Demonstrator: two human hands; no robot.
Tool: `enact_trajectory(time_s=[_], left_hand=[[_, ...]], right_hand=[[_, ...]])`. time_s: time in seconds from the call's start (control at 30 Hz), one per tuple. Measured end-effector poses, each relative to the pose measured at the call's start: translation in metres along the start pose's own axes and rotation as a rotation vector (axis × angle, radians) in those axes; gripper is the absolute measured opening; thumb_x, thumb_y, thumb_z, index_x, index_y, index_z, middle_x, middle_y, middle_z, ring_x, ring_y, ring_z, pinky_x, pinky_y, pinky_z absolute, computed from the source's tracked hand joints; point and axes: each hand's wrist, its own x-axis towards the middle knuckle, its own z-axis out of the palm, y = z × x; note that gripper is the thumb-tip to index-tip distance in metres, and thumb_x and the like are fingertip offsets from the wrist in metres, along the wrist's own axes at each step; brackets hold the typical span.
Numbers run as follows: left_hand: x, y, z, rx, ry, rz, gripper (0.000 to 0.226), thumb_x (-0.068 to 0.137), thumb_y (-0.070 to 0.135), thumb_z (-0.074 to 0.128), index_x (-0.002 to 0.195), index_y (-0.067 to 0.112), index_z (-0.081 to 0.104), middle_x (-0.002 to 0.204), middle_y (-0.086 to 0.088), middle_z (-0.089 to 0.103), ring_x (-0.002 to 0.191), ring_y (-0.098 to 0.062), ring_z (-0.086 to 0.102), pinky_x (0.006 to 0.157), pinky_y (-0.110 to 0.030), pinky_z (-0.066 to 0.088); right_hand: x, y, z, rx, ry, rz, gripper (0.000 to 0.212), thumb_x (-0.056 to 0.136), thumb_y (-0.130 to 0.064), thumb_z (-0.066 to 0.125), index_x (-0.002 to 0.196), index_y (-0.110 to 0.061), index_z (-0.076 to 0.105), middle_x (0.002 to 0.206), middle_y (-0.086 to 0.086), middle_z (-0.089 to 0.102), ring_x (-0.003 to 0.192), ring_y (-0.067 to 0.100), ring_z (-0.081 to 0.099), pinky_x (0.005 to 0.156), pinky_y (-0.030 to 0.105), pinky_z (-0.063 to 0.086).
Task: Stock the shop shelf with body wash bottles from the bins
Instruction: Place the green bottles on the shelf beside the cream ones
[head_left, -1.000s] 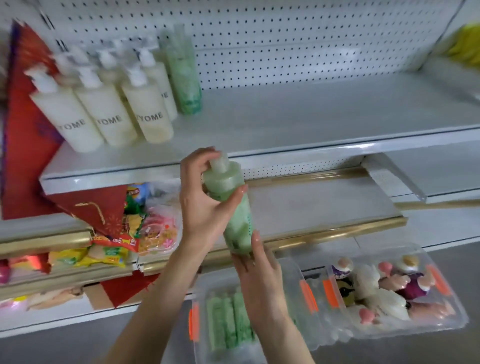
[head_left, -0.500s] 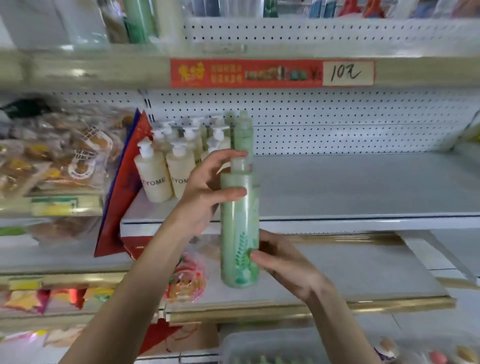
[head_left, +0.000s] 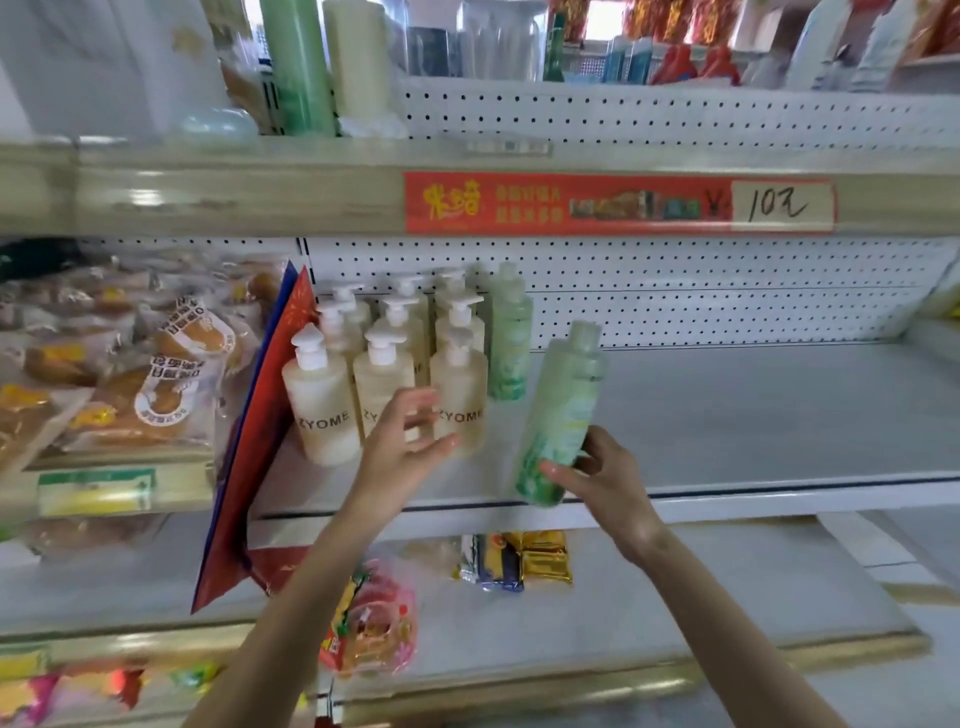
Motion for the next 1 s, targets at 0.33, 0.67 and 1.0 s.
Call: enact_trajectory(time_s=[0.33, 0.67, 1.0], left_hand=[[0.016, -0.076, 0.046, 0.188, 0.047, -0.024, 0.078, 0.082, 0.016, 0.073, 0.145, 0.014, 0.027, 0.144, -0.002, 0.039, 0.13, -0.012, 0.039, 0.109, -0.032, 0.032], [0.045, -0.087, 0.055, 0.225, 0.134, -0.065, 0.06, 0.081, 0.027, 0.073, 0.127, 0.008, 0.04, 0.129, -0.013, 0.053, 0.12, -0.026, 0.05, 0.1, -0.045, 0.045], [0.044, -0.087, 0.056, 0.274, 0.139, -0.023, 0.06, 0.083, 0.023, 0.072, 0.129, 0.005, 0.038, 0.131, -0.012, 0.053, 0.122, -0.024, 0.05, 0.094, -0.029, 0.042]], right_hand=[[0.071, 0.04, 0.011, -0.092, 0.21, 0.047, 0.05, 0.074, -0.011, 0.08, 0.116, -0.008, 0.053, 0.107, 0.002, 0.065, 0.101, 0.019, 0.063, 0.077, 0.024, 0.054], [0.094, 0.053, 0.031, -0.053, 0.183, -0.013, 0.055, 0.072, -0.005, 0.08, 0.116, -0.014, 0.049, 0.109, -0.003, 0.063, 0.102, 0.016, 0.063, 0.077, 0.02, 0.054], [0.098, 0.058, 0.036, -0.042, 0.16, -0.032, 0.054, 0.073, -0.008, 0.079, 0.114, -0.018, 0.045, 0.104, -0.012, 0.06, 0.104, 0.016, 0.061, 0.074, 0.013, 0.052]])
